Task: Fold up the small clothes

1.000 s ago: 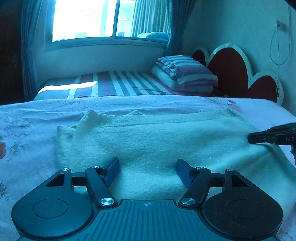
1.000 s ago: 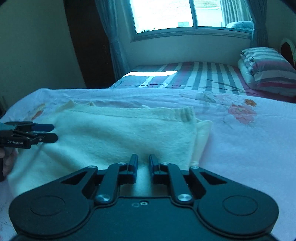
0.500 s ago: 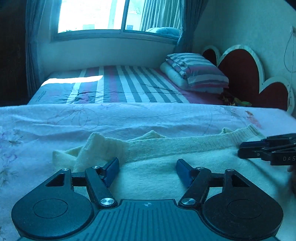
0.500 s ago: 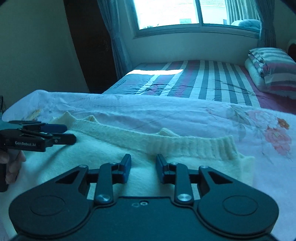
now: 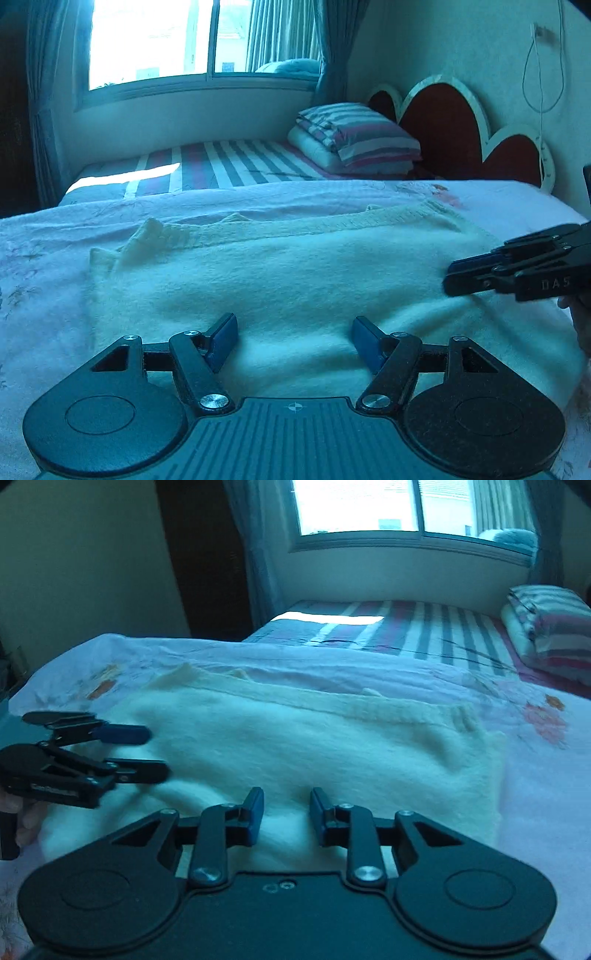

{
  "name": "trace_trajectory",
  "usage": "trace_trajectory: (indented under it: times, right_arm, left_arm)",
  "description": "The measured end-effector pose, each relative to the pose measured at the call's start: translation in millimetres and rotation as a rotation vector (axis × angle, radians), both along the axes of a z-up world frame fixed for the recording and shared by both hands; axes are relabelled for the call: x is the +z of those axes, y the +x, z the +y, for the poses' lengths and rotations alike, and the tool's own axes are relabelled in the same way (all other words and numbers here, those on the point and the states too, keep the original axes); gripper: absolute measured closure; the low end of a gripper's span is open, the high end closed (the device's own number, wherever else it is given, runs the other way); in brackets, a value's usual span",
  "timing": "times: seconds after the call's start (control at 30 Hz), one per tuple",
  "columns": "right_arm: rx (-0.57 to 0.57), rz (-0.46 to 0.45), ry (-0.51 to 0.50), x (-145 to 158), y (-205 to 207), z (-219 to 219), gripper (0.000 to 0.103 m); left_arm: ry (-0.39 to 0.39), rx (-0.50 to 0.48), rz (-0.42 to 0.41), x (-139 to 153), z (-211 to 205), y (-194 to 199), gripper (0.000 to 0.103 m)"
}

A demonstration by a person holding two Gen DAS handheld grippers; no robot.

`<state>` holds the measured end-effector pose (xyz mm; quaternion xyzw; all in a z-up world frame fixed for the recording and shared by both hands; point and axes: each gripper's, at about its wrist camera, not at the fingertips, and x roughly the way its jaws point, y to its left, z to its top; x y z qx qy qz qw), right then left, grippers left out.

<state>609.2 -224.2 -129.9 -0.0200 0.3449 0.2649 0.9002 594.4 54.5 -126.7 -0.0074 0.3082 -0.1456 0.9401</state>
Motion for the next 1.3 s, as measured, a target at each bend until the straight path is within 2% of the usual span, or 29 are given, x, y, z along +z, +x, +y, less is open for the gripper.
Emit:
trace_trajectory:
  times: [0.03, 0.07, 0.1, 0.13, 0.17, 0.3, 0.43, 0.5, 0.57, 0.63, 0.73, 0.93, 1.1, 1.2, 1.3]
  right_arm:
    - [-0.048, 0.014, 0.022, 1, 1, -18, 0.081]
    - [-0.086, 0.023, 0.025, 3, 0, -32, 0.085]
    - [-0.107, 0.031, 0.024, 6, -3, -40, 0.085]
    - [-0.128, 0.030, 0.026, 13, -10, -46, 0.084]
    - [-0.137, 0.012, 0.040, 19, -22, -48, 0.075]
    - [-0.099, 0.025, 0.112, 22, -64, -13, 0.073]
    - [-0.088, 0.055, 0.138, 9, -96, 32, 0.074]
    - [-0.125, 0.055, 0.132, 5, -106, 41, 0.084]
    - [-0.148, 0.068, 0.110, -1, -110, 42, 0.080]
    - [-0.131, 0.054, 0.070, -4, -115, 44, 0.078]
    - [-0.119, 0.009, -0.028, -5, -124, 46, 0.078]
    - [-0.245, 0.015, -0.089, -2, -135, -7, 0.078]
    - [-0.321, 0.069, -0.019, 3, -133, -25, 0.076]
    - [-0.392, 0.059, 0.094, 20, -146, -36, 0.073]
    - [-0.453, 0.061, 0.146, 28, -164, -48, 0.072]
  left_arm:
    - [-0.034, 0.013, 0.002, 1, 16, -5, 0.035]
    - [-0.034, 0.028, 0.001, 5, 26, -11, 0.035]
    - [-0.020, 0.054, -0.004, 11, 32, -18, 0.035]
    - [-0.012, 0.082, -0.016, 19, 36, -26, 0.035]
    - [-0.034, 0.084, -0.029, 25, 38, -35, 0.035]
    - [-0.086, 0.054, -0.043, 38, 7, -63, 0.035]
    - [-0.034, 0.027, -0.017, 27, -38, -89, 0.034]
    - [-0.006, 0.031, -0.003, 20, -48, -97, 0.035]
    - [-0.013, 0.018, 0.018, 13, -49, -104, 0.034]
    - [0.027, 0.024, 0.038, 3, -46, -109, 0.034]
    - [0.040, 0.015, 0.024, 0, -35, -120, 0.034]
    - [0.045, 0.102, 0.056, 5, 21, -134, 0.034]
    - [0.079, 0.100, 0.063, 11, 35, -143, 0.034]
    - [0.033, 0.136, 0.060, 22, 49, -158, 0.034]
    - [-0.038, 0.171, 0.074, 24, 73, -174, 0.034]
